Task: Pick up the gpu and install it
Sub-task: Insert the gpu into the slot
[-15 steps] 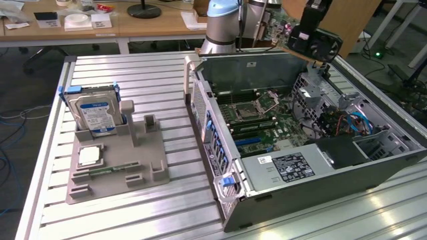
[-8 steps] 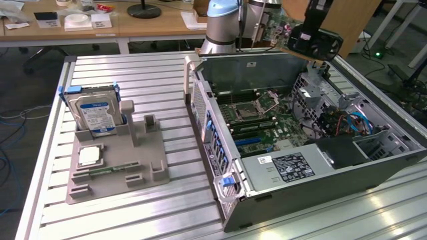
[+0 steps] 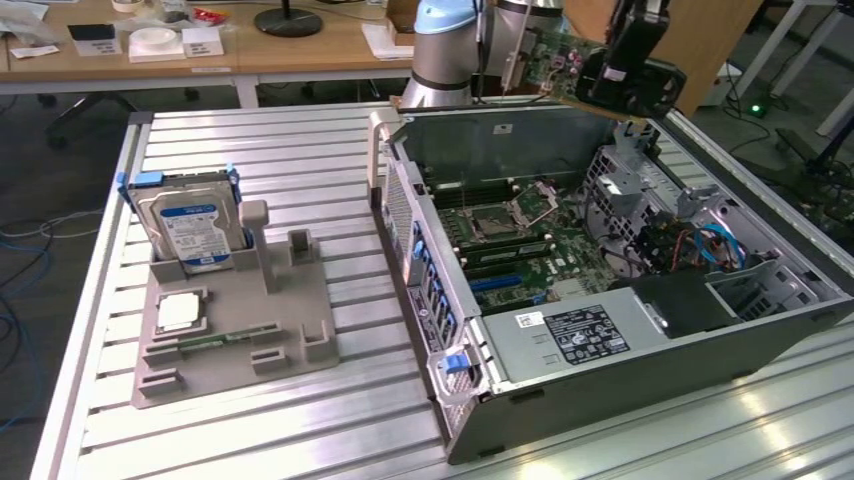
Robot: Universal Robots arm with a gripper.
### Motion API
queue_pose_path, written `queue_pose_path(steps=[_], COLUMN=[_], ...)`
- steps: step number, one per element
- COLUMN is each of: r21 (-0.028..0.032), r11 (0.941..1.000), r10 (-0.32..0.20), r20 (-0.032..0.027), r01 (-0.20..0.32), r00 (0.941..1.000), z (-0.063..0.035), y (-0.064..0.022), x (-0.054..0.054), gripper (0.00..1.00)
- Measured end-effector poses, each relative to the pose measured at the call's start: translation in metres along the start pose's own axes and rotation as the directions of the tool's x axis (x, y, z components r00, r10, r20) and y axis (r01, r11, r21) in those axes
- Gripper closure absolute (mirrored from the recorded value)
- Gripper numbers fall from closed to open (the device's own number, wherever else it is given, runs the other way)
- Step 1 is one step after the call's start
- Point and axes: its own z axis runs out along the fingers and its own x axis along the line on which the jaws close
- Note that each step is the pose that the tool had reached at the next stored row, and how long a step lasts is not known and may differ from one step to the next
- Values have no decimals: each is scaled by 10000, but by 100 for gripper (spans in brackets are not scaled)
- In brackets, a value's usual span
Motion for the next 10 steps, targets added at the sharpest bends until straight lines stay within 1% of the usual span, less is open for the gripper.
queue_pose_path(steps=[3, 5, 8, 10], r21=[-3, -6, -10, -12], r11=[9985, 9959, 9895, 9834], r10=[-550, -908, -1444, -1815], r20=[-4, -7, -12, -15], r01=[550, 908, 1444, 1815], r00=[9985, 9959, 9895, 9834], z=[1, 1, 1, 2], y=[0, 0, 0, 0], x=[0, 0, 0, 0], gripper=[72, 72, 72, 72])
